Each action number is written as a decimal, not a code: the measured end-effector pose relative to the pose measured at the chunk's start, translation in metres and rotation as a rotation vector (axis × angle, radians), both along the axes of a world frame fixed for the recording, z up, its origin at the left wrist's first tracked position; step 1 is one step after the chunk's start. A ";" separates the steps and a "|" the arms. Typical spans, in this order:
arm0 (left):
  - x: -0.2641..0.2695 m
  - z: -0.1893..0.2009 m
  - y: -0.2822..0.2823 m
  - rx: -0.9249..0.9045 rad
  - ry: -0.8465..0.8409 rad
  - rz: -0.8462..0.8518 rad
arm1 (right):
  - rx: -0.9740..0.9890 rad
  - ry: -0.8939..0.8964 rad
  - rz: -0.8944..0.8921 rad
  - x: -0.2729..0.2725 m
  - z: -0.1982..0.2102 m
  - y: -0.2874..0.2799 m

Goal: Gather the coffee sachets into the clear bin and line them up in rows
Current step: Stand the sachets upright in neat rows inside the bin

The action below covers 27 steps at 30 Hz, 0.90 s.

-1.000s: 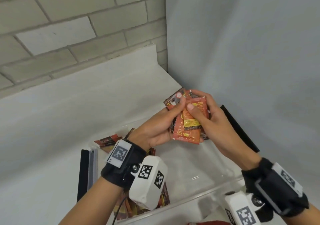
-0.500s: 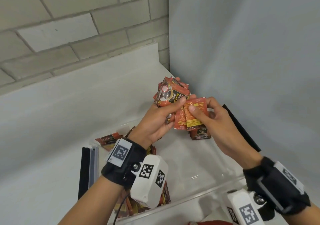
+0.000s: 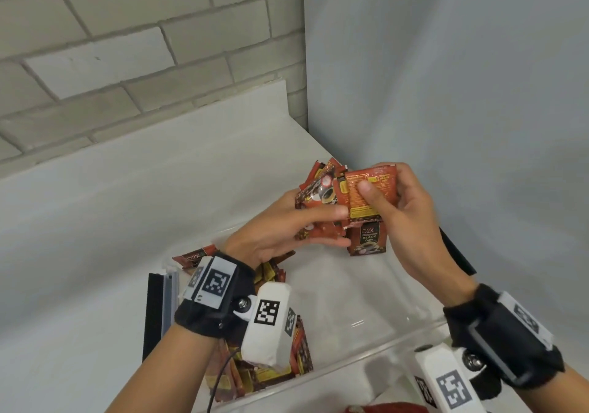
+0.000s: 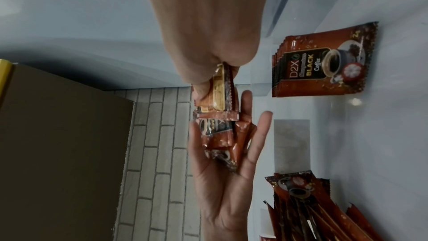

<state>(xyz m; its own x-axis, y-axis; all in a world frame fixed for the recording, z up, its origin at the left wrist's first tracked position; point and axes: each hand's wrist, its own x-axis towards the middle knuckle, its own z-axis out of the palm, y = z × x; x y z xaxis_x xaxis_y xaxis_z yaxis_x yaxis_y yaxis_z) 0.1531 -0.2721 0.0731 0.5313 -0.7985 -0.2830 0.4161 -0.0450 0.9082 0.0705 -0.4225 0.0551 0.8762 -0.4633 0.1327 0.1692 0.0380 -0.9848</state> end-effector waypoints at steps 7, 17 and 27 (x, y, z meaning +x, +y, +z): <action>0.006 0.000 0.000 -0.031 0.098 0.142 | 0.049 0.032 -0.002 0.000 -0.001 -0.001; 0.006 -0.006 -0.001 0.034 -0.093 0.215 | -0.008 0.074 0.073 0.000 -0.002 0.001; 0.007 -0.004 -0.005 0.067 -0.015 0.304 | -0.056 0.139 -0.026 0.004 -0.011 -0.004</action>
